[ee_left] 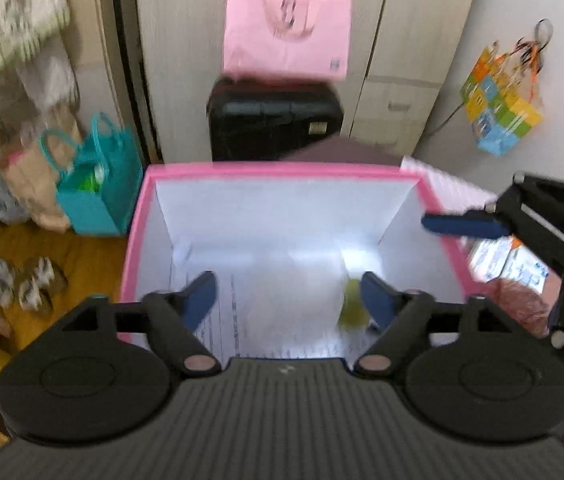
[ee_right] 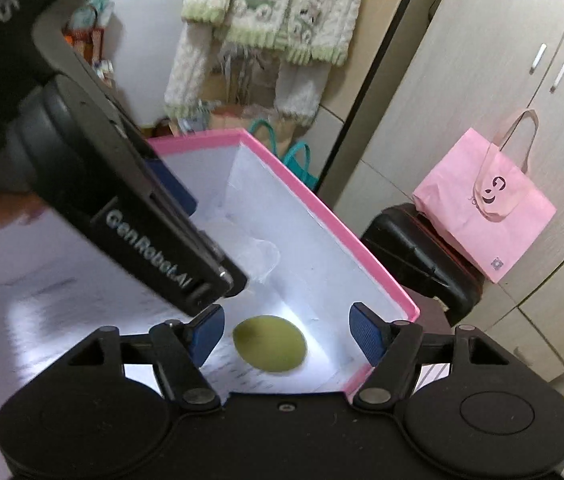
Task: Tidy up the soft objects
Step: 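Lift both open grippers out of the pink box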
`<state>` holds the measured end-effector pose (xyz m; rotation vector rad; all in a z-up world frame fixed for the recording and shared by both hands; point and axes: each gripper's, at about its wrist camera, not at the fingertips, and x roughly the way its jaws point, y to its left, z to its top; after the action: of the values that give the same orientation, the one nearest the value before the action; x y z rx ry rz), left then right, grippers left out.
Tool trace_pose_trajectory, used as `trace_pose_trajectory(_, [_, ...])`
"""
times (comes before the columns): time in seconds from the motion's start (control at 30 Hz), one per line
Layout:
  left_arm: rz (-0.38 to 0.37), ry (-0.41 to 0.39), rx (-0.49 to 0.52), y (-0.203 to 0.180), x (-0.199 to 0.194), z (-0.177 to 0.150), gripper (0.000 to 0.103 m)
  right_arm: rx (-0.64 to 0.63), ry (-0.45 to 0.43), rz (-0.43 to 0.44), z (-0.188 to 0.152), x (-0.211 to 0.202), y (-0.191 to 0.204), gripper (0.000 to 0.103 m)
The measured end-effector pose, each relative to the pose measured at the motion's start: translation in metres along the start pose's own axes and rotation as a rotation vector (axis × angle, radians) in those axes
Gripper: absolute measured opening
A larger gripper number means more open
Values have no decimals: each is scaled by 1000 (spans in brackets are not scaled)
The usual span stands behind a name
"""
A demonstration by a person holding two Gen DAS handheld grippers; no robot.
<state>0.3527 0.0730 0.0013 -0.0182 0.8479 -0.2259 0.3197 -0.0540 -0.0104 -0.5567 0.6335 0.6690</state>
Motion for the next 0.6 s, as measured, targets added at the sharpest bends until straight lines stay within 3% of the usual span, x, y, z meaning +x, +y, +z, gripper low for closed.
trace_pose_trajectory(0.17, [9, -84, 99, -20, -46, -9, 82, 109, -60, 42, -9, -43, 0, 76])
trace_pose_trajectory(0.27, [-64, -91, 106, -24, -79, -18, 82, 174, -88, 74, -22, -75, 2, 77])
trace_pose_trajectory(0.43, [-92, -150, 178, -41, -130, -41, 82, 281, -114, 127, -50, -125, 4, 78])
trace_pose_trajectory(0.6, [-187, -121, 237, -59, -164, -67, 82, 347, -108, 149, -76, -167, 7, 78])
